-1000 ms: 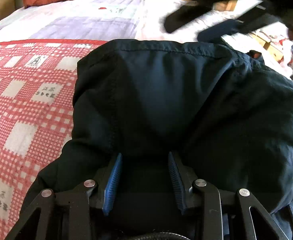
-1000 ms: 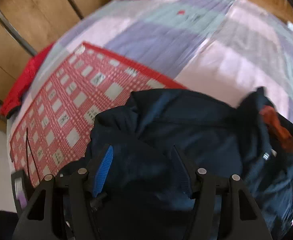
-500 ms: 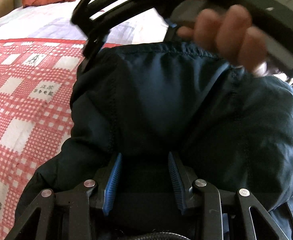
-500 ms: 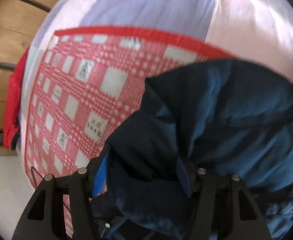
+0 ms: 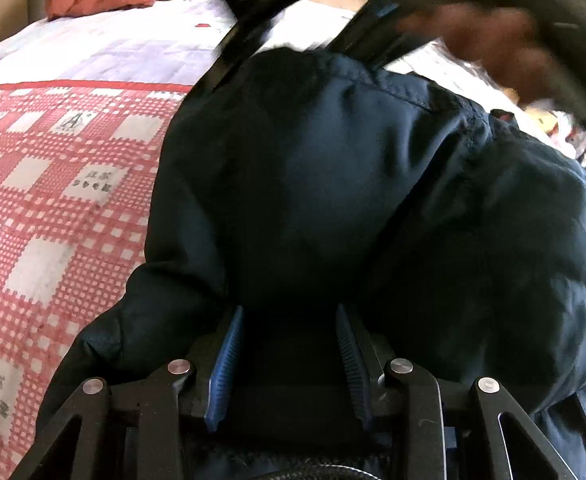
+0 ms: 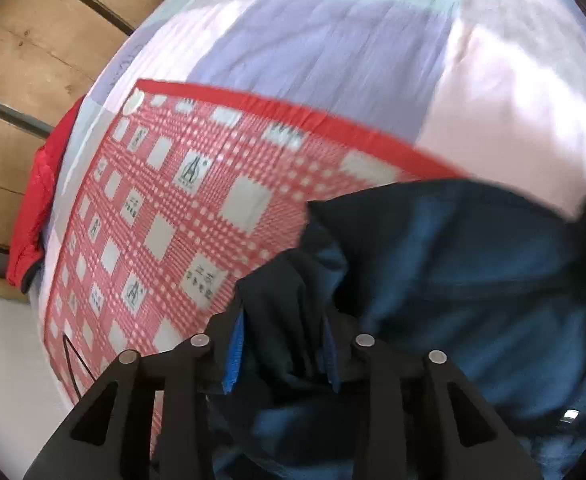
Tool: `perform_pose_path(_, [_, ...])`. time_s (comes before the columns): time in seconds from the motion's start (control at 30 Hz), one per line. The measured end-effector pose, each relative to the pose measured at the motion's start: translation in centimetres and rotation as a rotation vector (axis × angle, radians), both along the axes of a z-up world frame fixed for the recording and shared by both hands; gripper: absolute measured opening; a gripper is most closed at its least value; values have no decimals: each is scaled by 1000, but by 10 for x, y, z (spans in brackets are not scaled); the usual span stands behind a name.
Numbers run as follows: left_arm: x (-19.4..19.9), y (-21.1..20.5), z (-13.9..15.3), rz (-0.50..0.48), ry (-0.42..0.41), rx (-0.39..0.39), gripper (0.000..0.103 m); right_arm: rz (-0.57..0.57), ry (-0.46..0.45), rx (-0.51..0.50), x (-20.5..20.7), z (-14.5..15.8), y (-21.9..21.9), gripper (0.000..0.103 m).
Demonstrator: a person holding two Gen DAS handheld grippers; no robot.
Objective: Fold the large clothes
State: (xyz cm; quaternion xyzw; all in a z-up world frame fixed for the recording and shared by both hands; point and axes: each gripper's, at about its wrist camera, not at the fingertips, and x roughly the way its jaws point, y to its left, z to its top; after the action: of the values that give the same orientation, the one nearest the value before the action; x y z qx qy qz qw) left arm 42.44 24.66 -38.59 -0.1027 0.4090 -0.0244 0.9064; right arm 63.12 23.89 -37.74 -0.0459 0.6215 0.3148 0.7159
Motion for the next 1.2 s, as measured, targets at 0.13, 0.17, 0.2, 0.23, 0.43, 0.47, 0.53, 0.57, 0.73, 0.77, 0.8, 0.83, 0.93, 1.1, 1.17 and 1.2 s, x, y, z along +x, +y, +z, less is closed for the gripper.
perform_pose_path(0.13, [-2,4,9,-3,12,-5,41,46,-448,-106,-46,75,-43,49])
perform_pose_path(0.17, [-4,5,14,-4,8,-3,40,23,-525,-96,-59,89,-62,54])
perform_pose_path(0.2, [-7,5,21,-5,-7,-1,40,-5,-573,-79,-71,99,-84,61])
perform_pose_path(0.23, [-11,5,31,-12,-31,2,40,-42,-616,-72,-85,104,-107,63])
perform_pose_path(0.43, [11,-8,82,-41,-148,9,50,-323,-569,-156,-136,66,-224,63])
perform_pose_path(0.47, [25,-11,83,-46,-142,9,51,-354,-532,-154,-138,56,-234,63])
perform_pose_path(0.53, [52,-16,78,-48,-108,0,51,-371,-501,-143,-142,39,-245,63])
perform_pose_path(0.57, [71,-18,69,-43,-60,14,51,-354,-513,-144,-143,34,-248,63])
perform_pose_path(0.73, [106,-3,23,-9,85,45,53,-471,-577,-264,-144,22,-341,61])
perform_pose_path(0.77, [104,-5,26,-8,78,62,53,-530,-549,-261,-142,21,-367,61])
perform_pose_path(0.8, [102,-8,28,-7,75,76,53,-593,-513,-285,-141,19,-397,61])
perform_pose_path(0.83, [99,-11,32,1,70,91,53,-624,-495,-263,-142,21,-415,61])
perform_pose_path(0.93, [80,-23,53,9,2,96,53,-640,-549,-281,-157,40,-428,61])
perform_pose_path(1.1, [32,-61,71,-54,-44,127,53,-438,-627,-186,-206,52,-370,61])
perform_pose_path(1.17, [18,-74,69,-83,-20,128,53,-396,-600,-166,-219,42,-357,61])
perform_pose_path(1.2, [14,-78,67,-86,-5,119,53,-389,-574,-193,-218,32,-355,61])
